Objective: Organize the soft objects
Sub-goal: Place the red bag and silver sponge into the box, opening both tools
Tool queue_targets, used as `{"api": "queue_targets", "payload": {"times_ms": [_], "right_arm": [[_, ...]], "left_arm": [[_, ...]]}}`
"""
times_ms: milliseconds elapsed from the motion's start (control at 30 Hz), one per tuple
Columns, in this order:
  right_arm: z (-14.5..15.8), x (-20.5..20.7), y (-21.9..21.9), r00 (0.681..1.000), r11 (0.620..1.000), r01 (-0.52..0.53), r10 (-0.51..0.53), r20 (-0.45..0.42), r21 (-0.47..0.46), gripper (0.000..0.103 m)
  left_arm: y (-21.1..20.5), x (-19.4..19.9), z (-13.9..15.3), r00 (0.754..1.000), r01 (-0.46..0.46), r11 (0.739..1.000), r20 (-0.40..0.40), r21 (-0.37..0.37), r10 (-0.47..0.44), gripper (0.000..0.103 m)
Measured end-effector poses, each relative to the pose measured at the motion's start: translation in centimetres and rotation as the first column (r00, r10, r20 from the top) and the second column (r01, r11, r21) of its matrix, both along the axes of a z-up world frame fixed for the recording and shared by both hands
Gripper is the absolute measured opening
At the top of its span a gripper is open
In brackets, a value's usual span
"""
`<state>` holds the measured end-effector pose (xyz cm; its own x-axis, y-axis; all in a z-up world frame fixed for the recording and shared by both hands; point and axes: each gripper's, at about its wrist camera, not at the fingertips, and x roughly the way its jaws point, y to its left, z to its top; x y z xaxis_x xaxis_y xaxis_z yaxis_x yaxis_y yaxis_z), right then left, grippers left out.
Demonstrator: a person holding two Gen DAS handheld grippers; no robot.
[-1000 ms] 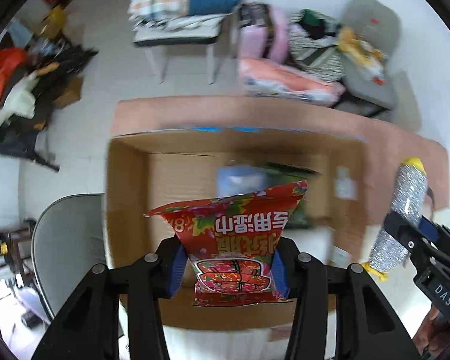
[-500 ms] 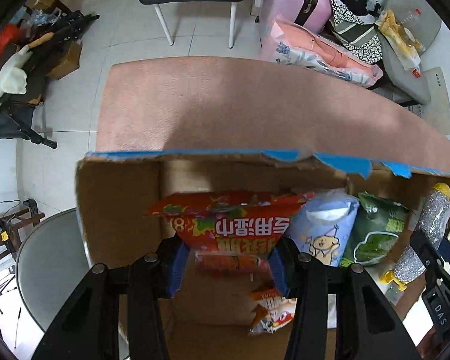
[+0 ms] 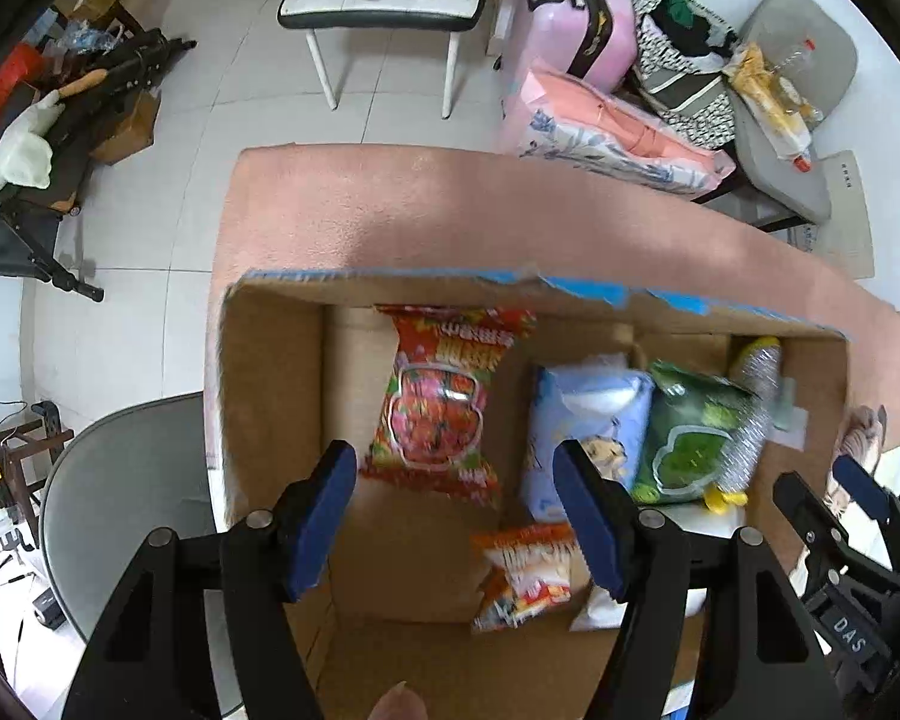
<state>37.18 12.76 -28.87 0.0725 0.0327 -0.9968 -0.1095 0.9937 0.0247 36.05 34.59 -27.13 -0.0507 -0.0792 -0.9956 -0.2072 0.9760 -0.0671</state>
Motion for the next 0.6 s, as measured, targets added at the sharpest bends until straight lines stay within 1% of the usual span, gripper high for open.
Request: {"api": "queue_targets", "payload": {"times_ms": [100, 167, 233, 367, 567, 600], "right_arm": [[1.5, -1.1, 0.0, 1.0, 1.0, -0.017, 0.016, 0.011, 0.016, 0.095], [2.4, -1.8, 0.1, 0.999, 0.999, -0.031, 0.031, 0.021, 0.021, 0.098], [3.3, -2.9, 0.1, 0.999, 0.999, -0.043, 0.042, 0.034, 0.02, 0.102], [4.7, -5.2, 0.2, 0.997, 0.998, -0.058, 0.057, 0.054, 0.029, 0.103], [6.7, -8.6, 0.0, 0.993, 0.995, -0.083, 0.078, 0.089, 0.048, 0.103], [7.2, -9.3, -0.1, 0.992, 0.995, -0.086, 0.081, 0.1, 0.048, 0.103]], "left_arm": [[-0.4, -1.5, 1.5, 1.0, 0.006, 1.0, 0.029, 0.007, -0.006, 0.066], [-0.7, -2.5, 2.5, 0.999, 0.009, 1.0, 0.051, 0.015, -0.01, 0.066], [-0.9, -3.8, 3.4, 0.997, 0.013, 0.999, 0.073, 0.039, -0.016, 0.066], [-1.4, -5.8, 4.9, 0.994, 0.008, 0.999, 0.107, 0.053, -0.014, 0.066], [-2.2, -9.0, 7.9, 0.984, -0.005, 0.997, 0.175, 0.081, -0.009, 0.066], [-2.4, -9.6, 8.4, 0.982, -0.008, 0.996, 0.189, 0.088, -0.009, 0.068]]}}
